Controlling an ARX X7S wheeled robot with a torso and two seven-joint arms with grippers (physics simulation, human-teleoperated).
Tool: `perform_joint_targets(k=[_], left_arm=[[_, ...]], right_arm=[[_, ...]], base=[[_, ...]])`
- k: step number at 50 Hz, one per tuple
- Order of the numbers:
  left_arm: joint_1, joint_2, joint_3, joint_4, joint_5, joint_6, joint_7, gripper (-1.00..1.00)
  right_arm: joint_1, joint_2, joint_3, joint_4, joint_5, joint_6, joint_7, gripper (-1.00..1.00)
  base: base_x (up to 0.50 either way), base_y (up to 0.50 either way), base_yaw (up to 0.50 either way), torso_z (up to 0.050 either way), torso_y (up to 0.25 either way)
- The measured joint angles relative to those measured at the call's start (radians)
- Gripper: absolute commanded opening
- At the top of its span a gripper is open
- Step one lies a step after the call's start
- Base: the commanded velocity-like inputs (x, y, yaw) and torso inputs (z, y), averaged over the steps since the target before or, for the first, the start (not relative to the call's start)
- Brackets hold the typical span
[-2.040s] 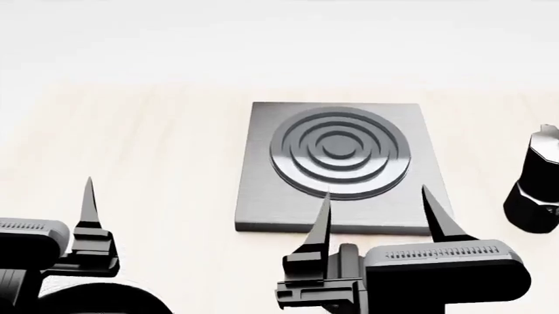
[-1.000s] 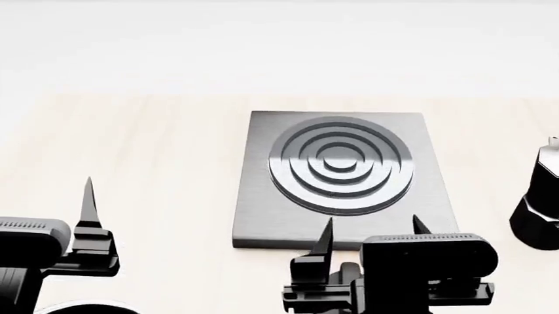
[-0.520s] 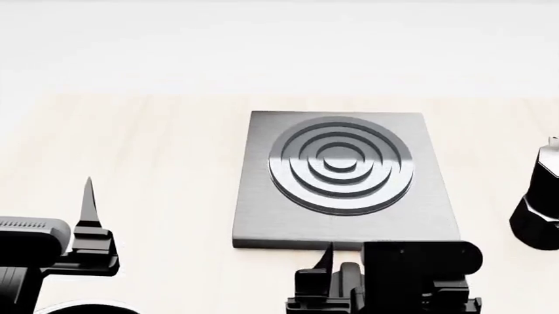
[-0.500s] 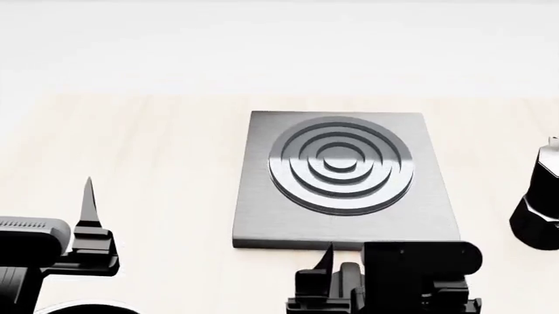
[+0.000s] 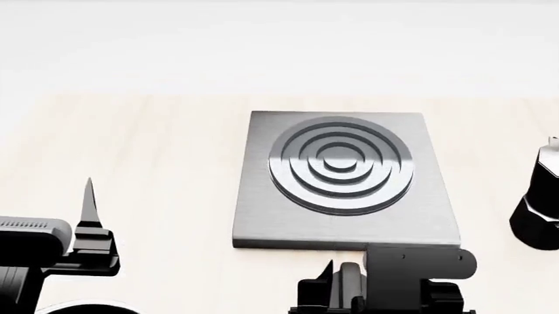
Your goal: Turn on the stove.
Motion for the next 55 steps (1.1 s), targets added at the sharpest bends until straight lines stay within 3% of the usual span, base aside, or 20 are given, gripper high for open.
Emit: perform_joint_targets(k=[55], left_arm=[[-0.005, -0.016, 0.010, -0.015, -0.014, 0.005, -0.023, 1.00]], right_arm=[[0.022, 0.010, -0.013, 0.142, 0.045, 0.039, 0.002, 1.00]], base=[[0.00, 0.00, 0.00, 0.000, 0.000]])
